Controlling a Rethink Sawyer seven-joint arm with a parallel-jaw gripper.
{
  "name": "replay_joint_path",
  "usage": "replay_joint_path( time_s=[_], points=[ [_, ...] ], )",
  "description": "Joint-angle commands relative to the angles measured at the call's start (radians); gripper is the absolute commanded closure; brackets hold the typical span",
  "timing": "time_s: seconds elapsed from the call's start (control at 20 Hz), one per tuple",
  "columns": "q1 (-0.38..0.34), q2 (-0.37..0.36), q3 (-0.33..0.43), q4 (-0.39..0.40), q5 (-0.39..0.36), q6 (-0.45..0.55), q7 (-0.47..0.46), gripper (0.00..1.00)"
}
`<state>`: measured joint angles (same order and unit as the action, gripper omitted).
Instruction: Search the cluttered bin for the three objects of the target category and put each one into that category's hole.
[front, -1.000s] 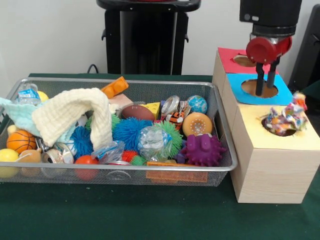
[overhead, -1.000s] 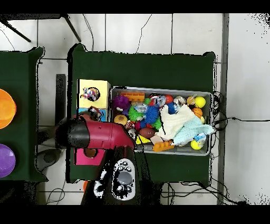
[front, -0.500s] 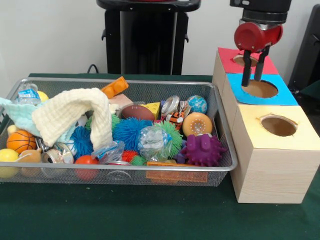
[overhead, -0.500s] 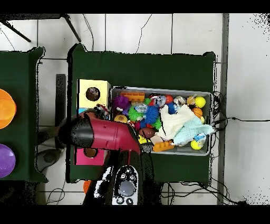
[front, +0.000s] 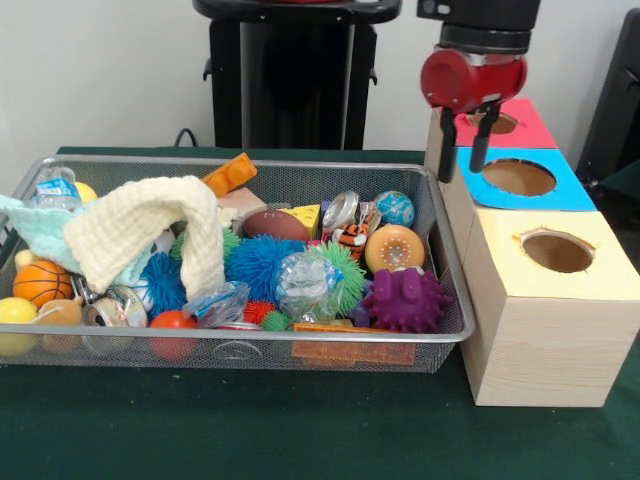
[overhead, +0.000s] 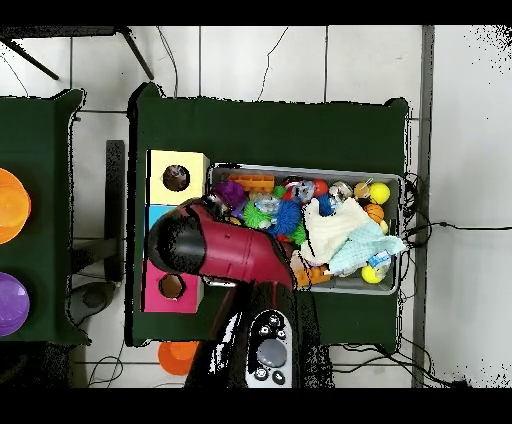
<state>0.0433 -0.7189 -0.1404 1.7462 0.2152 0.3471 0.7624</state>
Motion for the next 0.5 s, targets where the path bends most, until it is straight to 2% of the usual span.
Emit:
replay_joint_path(
  time_s=[0.05, 0.2, 0.5],
  points=[
    [-0.066, 0.070, 0.005, -0.026, -0.028, 0.019, 0.217, 0.00],
    [-0.081, 0.105, -0.013, -0.055, -0.055, 0.100, 0.178, 0.00],
    [-0.107, 0.114, -0.002, -0.068, -0.064, 0.149, 0.152, 0.00]
  ],
)
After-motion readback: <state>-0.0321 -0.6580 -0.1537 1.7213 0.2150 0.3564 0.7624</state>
